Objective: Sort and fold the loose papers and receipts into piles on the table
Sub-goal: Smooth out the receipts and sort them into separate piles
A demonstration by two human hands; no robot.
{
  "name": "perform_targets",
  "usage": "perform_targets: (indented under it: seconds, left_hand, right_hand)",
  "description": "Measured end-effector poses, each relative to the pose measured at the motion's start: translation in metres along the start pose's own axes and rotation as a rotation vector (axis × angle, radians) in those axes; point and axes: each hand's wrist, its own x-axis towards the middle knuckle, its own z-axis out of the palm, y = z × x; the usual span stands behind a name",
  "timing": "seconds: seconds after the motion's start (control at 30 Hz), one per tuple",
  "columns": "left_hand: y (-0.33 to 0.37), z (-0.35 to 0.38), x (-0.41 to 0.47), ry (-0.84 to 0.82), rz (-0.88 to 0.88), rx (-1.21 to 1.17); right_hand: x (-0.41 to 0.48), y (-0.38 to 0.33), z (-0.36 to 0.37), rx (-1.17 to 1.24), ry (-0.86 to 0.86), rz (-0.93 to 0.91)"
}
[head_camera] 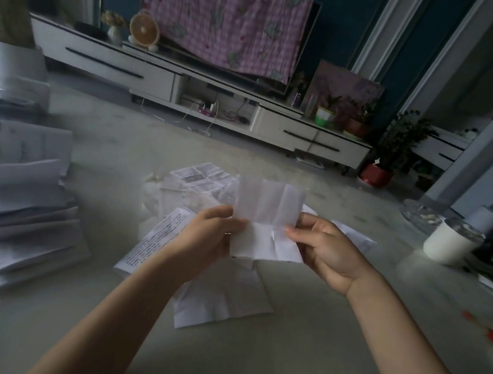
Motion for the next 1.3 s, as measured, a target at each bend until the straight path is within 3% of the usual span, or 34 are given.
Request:
perform_targets:
  seconds: [0.27,0.43,0.5,0.63,0.7,0.83,1.03,1.17,1.3]
  left_hand:
    - [0.007,-0.002,-0.001,-0.045,-0.168,-0.237]
    - [-0.002,0.003,-0.003,-0.141,-0.163,-0.029]
    - [-0.005,0.004,-0.003,-0.068,-0.095,0.015]
    - [-0.007,0.0,-0.002,0.039,0.003,0.021]
    - [-0.008,-0.001,-0.002,0.053,0.04,0.041]
    - [-0.01,0.0,-0.001,0.024,0.073,0.089]
    - [-0.016,0.006,-0.004,0.119,0.178,0.323]
    - [-0.019,0.006,-0.005,0.119,0.233,0.43]
    - [-0.024,0.008,-0.003,0.101,0.199,0.356]
  right_hand:
    - [0.005,0.007,0.001,-0.017,0.132,-0.236]
    - [0.006,0.014,0.006,-0.378,0.217,-0.508]
    - [0.005,0.013,0.008,-0.364,0.192,-0.492]
    - [0.003,0.002,0.006,-0.039,0.124,-0.186]
    - [0.001,0.001,0.004,-0.052,0.106,-0.12]
    - [-0.001,0.006,0.008,-0.258,0.09,-0.166]
    - [-0.003,0.008,0.013,-0.239,0.065,-0.138]
    - [-0.004,0.017,0.02,-0.32,0.172,-0.222]
    - [-0.001,0.022,0.017,-0.361,0.239,-0.24]
